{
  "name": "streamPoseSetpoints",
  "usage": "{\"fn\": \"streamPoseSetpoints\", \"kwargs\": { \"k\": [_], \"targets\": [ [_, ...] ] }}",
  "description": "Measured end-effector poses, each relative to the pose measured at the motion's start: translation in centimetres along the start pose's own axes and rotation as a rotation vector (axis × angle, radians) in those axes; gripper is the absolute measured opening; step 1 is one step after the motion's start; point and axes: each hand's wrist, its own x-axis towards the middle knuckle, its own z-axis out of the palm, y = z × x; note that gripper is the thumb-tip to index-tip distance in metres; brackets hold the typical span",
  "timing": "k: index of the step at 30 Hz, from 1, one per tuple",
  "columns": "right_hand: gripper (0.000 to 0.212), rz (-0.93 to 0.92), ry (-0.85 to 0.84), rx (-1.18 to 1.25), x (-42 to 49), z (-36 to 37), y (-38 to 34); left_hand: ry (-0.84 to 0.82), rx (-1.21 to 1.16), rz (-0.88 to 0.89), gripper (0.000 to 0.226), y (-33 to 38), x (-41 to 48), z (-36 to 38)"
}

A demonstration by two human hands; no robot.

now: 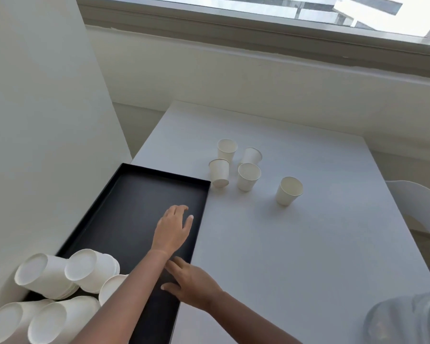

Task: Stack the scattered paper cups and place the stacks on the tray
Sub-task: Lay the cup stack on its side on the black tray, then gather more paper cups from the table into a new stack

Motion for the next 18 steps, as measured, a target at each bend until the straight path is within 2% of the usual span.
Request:
{"fn": "streamPoseSetpoints", "kwargs": {
  "k": [6,18],
  "targets": [
    [0.032,0.083,0.232,-0.057,-2.0,-4.8,4.4,0.025,0.002,0.043,0.045,1.4,0.7,1.0],
    [0.027,0.481,0.787,-0.160,-4.4,-13.2,11.9,0.038,0.128,0.106,0.062,4.5,2.5,4.3]
  ]
}}
